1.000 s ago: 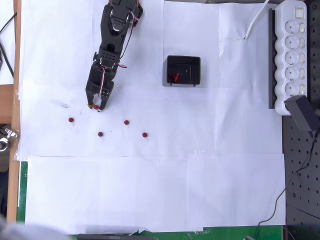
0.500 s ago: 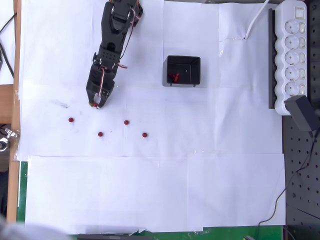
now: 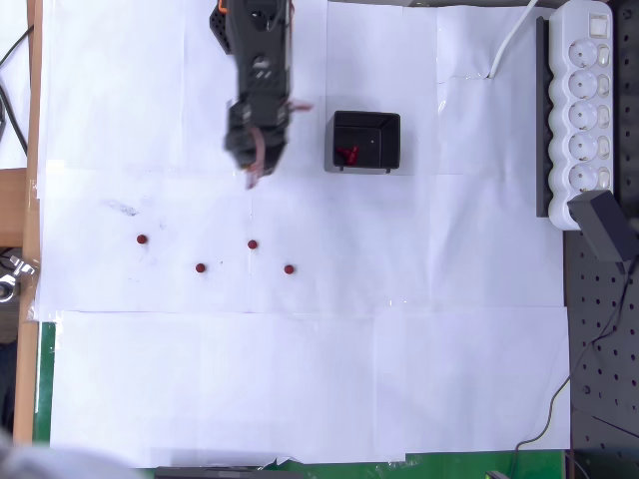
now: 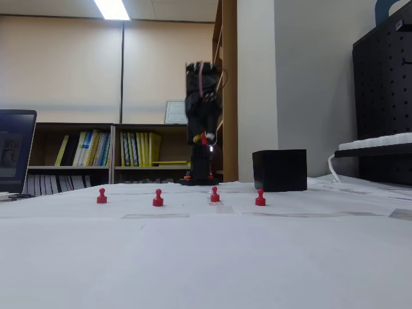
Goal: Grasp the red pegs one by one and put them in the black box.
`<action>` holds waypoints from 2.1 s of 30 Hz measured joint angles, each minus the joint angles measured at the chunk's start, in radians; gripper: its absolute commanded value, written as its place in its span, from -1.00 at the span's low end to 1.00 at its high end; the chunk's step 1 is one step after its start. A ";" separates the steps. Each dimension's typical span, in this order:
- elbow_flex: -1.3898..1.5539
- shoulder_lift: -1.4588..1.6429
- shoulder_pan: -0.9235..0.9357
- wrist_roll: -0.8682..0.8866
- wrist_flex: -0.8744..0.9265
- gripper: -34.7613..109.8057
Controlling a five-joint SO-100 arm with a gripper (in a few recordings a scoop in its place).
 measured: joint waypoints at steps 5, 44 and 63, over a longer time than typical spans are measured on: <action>0.097 0.009 -0.313 -0.141 0.041 -0.52; -0.109 0.028 -0.305 -0.144 -0.282 -0.33; -0.874 -0.155 0.206 0.288 -0.847 -0.33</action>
